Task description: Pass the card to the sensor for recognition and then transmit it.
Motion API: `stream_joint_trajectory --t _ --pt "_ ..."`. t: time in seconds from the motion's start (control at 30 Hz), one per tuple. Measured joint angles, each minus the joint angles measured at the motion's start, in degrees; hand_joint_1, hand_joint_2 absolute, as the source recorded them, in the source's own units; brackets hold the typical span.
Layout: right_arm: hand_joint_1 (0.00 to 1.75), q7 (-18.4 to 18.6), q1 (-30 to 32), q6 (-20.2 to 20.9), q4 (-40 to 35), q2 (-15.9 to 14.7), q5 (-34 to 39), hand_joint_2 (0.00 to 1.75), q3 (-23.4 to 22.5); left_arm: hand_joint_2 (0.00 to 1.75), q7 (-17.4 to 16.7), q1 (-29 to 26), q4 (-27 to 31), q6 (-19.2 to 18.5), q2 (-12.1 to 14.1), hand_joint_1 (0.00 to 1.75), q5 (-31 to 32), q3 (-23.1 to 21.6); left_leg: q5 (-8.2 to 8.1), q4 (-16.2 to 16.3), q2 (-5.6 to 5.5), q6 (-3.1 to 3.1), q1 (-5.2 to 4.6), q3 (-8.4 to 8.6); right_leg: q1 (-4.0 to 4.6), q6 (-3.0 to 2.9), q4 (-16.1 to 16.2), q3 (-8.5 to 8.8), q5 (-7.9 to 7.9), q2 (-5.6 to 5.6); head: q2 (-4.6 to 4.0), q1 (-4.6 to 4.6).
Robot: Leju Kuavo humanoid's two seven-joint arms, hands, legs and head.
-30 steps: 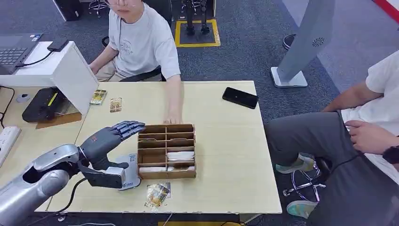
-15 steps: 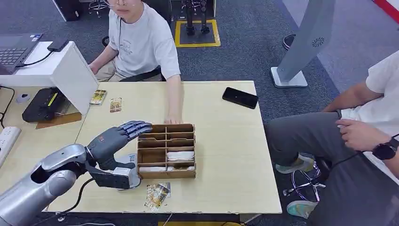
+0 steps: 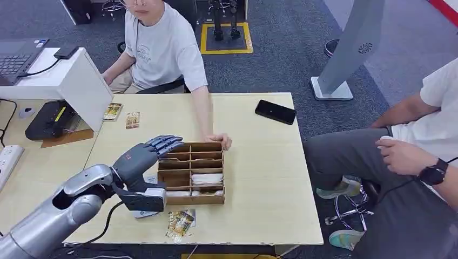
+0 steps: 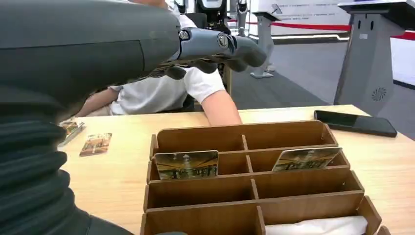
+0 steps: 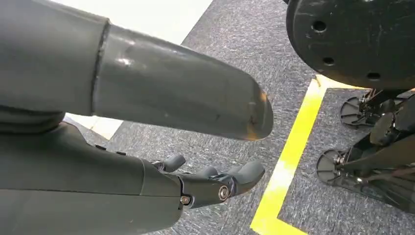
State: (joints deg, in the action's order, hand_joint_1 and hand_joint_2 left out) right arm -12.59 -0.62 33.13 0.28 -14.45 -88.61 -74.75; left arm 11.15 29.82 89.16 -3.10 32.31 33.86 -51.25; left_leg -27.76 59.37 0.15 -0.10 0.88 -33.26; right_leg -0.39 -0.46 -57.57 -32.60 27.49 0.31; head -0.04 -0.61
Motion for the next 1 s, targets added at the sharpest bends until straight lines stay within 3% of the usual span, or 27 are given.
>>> stream_joint_trajectory --t 1.0 --pt "0.0 0.44 0.0 -0.11 0.0 0.0 0.0 0.0 -0.07 1.75 -2.16 0.38 -3.61 1.27 -2.08 0.0 0.98 -0.04 0.0 0.0 0.0 0.0 0.0 0.0 0.0 0.0 0.0 0.0 0.0 0.0 0.0 0.0"
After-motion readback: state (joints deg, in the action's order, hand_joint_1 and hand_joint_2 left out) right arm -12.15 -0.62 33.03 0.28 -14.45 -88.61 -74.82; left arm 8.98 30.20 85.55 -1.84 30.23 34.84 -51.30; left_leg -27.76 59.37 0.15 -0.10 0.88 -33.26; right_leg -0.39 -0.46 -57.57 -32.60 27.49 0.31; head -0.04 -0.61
